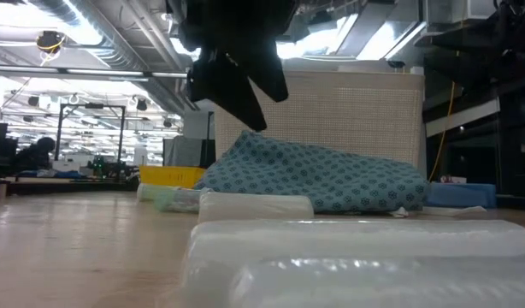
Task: Pick & place medical supplies in basket/bin
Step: Put the top white gauze into the orange bin
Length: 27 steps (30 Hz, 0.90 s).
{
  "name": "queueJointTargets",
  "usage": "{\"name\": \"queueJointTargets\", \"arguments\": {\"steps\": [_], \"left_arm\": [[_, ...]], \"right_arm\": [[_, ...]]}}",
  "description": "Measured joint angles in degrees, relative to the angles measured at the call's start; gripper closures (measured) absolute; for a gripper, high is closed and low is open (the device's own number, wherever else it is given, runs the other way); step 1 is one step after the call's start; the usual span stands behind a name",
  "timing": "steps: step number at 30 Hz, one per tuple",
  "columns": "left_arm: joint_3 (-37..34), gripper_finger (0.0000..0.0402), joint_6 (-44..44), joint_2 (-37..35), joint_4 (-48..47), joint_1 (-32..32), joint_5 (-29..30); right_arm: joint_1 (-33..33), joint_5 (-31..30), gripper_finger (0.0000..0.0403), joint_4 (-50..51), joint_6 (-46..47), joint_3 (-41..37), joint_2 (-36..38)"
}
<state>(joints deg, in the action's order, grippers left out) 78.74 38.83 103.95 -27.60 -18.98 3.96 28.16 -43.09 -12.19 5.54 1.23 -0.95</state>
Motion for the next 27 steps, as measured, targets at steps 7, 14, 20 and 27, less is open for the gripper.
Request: {"name": "queueJointTargets", "arguments": {"steps": [7, 14, 20, 27], "left_arm": [[0.00, 0.0166, 0.18, 2.27, 1.36, -0.14, 1.06], [-0.04, 0.0166, 0.46, 3.52, 1.68, -0.48, 1.08], [-0.01, 0.0166, 0.48, 4.29, 1.61, -0.89, 1.36], [-0.04, 0.0166, 0.46, 6.68, -0.37, -1.57, 1.84]], "right_arm": [[0.00, 0.02, 0.0179, 0.72, 2.37, 0.00, 0.02], [0.00, 0.02, 0.0179, 2.84, 3.10, 0.00, 0.01], [0.00, 0.04, 0.0179, 3.29, 3.21, 0.00, 0.01], [0.00, 0.66, 0.0179, 3.42, 4.15, 0.00, 0.00]]}}
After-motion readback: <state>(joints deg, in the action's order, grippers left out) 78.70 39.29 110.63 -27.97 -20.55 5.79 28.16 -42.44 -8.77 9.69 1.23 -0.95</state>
